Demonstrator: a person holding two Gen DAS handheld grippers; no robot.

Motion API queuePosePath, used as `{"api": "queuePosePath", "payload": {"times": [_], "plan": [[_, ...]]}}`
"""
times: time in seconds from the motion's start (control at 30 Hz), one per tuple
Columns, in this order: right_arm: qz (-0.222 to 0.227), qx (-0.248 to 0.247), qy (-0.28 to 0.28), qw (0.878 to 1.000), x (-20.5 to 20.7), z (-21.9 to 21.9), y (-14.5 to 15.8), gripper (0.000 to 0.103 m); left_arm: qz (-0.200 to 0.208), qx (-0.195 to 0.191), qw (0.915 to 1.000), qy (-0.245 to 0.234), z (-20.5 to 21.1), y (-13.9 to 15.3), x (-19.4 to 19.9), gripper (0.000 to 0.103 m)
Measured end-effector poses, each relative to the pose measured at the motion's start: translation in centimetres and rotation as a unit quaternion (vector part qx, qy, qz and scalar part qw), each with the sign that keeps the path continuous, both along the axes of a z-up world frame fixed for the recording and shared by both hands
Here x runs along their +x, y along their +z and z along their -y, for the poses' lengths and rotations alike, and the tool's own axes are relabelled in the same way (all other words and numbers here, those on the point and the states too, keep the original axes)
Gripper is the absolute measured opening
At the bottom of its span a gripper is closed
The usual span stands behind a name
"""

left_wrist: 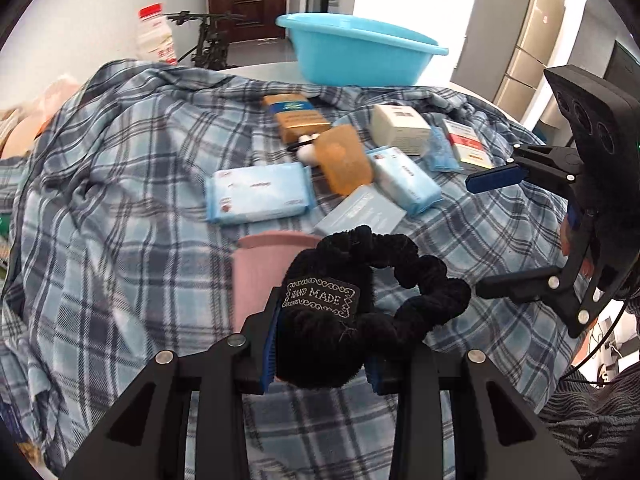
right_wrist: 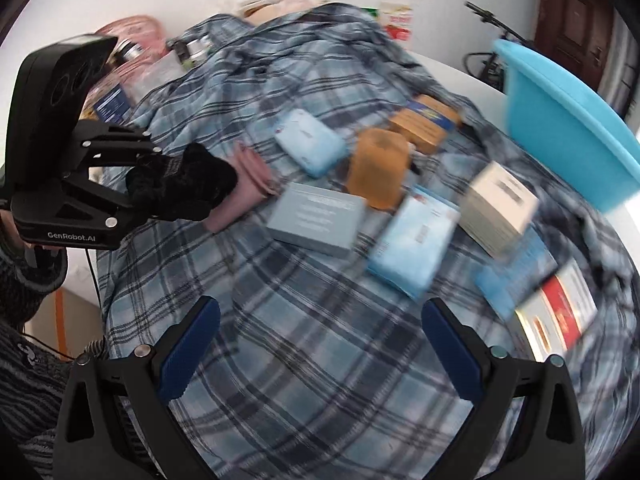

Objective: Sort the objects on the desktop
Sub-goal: 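Lower the right tool onto the pink cup and close it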

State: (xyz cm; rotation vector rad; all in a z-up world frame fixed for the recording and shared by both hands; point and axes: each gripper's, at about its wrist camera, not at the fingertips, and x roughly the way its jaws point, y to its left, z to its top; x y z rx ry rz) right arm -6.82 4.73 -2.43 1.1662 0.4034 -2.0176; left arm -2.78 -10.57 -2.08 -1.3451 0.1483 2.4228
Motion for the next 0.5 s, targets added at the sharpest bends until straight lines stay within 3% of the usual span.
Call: {"api": "queuePosePath", "payload": {"times": [0.23, 0.5], "plan": [[0.01, 0.006, 0.052, 0.999, -1.1, 4.7, -0.4, 0.1, 0.005, -0.023, 0.9991, 0.034, 2.7, -0.7, 0.9, 0.037], [-0.011, 0.054, 0.112, 0.992, -0.9, 9.6, -1.3, 0.1, 0.013, -0.004, 0.9986, 0.052, 5.4, -1.4, 1.7, 0.037]]}}
